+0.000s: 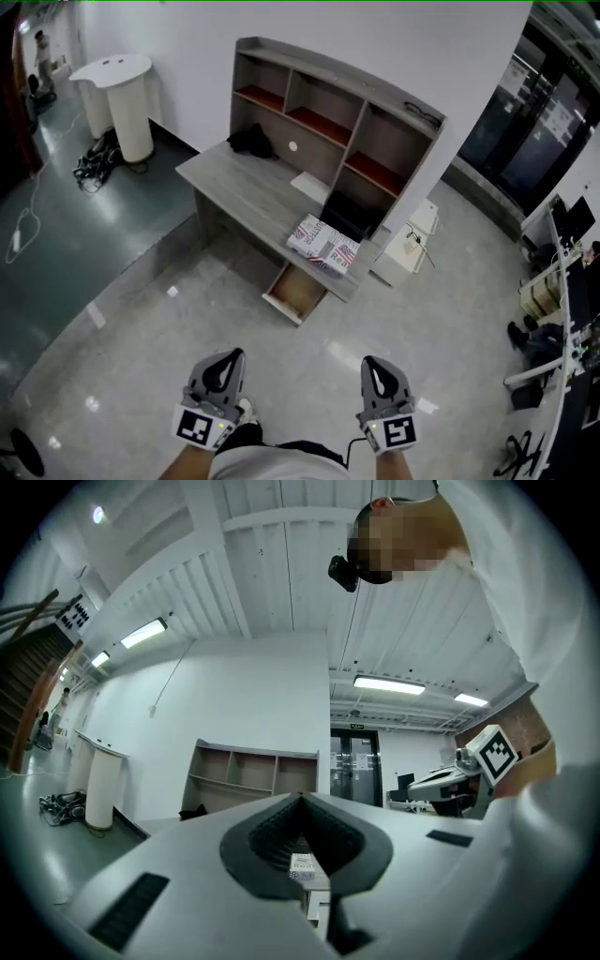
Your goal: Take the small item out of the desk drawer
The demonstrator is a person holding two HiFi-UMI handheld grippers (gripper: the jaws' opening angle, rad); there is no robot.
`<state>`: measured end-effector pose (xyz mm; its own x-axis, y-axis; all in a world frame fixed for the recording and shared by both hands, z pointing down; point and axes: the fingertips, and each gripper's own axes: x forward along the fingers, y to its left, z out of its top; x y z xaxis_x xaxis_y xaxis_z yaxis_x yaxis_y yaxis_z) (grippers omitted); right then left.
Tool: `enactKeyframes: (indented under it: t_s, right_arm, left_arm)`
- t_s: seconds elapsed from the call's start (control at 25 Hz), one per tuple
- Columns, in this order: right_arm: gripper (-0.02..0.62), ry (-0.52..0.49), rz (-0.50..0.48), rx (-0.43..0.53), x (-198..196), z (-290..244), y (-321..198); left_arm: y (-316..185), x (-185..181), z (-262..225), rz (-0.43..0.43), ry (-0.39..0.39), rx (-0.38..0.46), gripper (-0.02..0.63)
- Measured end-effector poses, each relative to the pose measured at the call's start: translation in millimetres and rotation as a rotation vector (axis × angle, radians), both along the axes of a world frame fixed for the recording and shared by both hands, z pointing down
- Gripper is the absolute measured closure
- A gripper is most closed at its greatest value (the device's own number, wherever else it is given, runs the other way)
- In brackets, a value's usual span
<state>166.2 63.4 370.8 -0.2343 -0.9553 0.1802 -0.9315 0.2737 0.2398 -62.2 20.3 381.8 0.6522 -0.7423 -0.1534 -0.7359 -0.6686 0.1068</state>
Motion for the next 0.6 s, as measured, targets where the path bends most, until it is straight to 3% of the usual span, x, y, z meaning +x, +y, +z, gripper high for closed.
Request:
enactKeyframes:
  t_s: [0.36,0.6]
  right_arm:
    - [0.572,0.018,0.056,-0.086,-4,20,-51]
    - [0.572,0.009,0.043,-0.095,10,40,-85]
  left_arm:
    - [-70,5,33,0.065,0.032,-0.089,0.589]
    - [-92,17,46,0.065,-0.007,-0.101,0.589]
